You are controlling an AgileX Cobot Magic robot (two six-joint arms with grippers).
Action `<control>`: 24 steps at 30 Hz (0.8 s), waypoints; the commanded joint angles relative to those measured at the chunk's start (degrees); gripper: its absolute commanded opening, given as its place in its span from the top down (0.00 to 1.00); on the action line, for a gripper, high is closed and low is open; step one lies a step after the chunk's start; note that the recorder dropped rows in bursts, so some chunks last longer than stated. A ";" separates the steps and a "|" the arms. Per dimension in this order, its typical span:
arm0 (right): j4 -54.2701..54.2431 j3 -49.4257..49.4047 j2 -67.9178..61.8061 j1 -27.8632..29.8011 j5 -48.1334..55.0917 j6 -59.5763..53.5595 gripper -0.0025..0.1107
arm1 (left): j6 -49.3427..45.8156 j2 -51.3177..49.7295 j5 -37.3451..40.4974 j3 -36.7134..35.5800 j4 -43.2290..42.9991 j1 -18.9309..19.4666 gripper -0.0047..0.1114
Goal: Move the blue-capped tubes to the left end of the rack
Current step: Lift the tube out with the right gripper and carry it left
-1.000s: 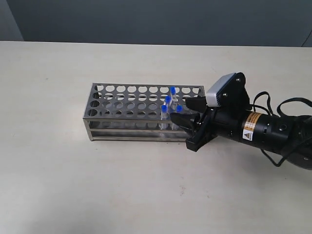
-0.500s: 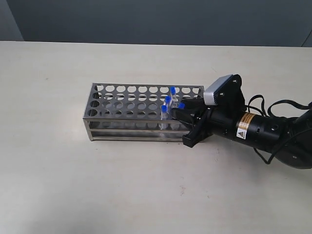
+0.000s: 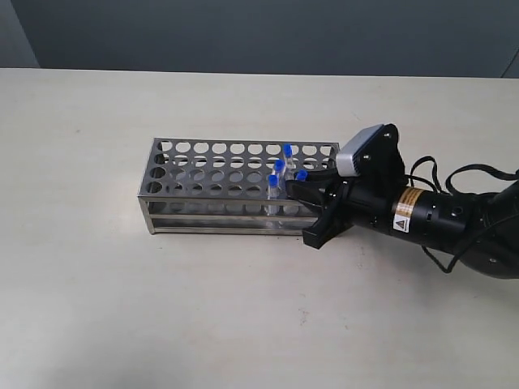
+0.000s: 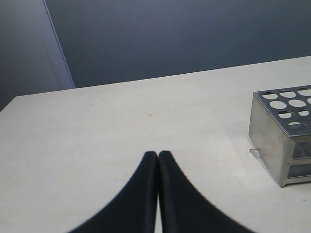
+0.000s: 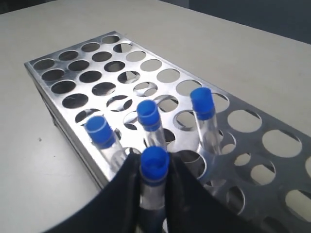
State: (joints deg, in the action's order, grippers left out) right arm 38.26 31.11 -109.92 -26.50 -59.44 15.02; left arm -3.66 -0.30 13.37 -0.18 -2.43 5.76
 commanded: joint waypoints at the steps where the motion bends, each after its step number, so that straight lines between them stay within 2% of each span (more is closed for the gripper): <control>1: 0.72 0.17 6.10 0.01 6.84 1.48 0.99 | 0.03 0.30 -0.12 0.18 -0.07 -0.23 0.95; 5: 0.72 0.17 14.11 0.01 13.24 1.56 0.99 | 0.03 0.30 -0.12 0.18 -0.07 -0.23 0.95; 9: 0.72 0.44 22.39 0.01 14.29 2.39 0.99 | 0.03 0.30 -0.12 0.18 -0.07 -0.23 0.95; 14: 6.92 5.28 27.19 -0.50 15.90 12.18 0.99 | 0.03 0.30 -0.12 0.18 -0.07 -0.23 0.95; 18: 12.13 11.66 25.15 -4.52 18.70 17.14 0.99 | 0.03 0.30 -0.12 0.18 -0.07 -0.23 0.95; 24: 12.84 29.15 10.21 -13.88 21.75 17.99 0.99 | 0.03 0.30 -0.12 0.18 -0.07 -0.23 0.95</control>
State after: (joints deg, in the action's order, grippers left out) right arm 50.74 56.06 -95.49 -38.67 -38.29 32.82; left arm -3.66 -0.30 13.37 -0.18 -2.43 5.76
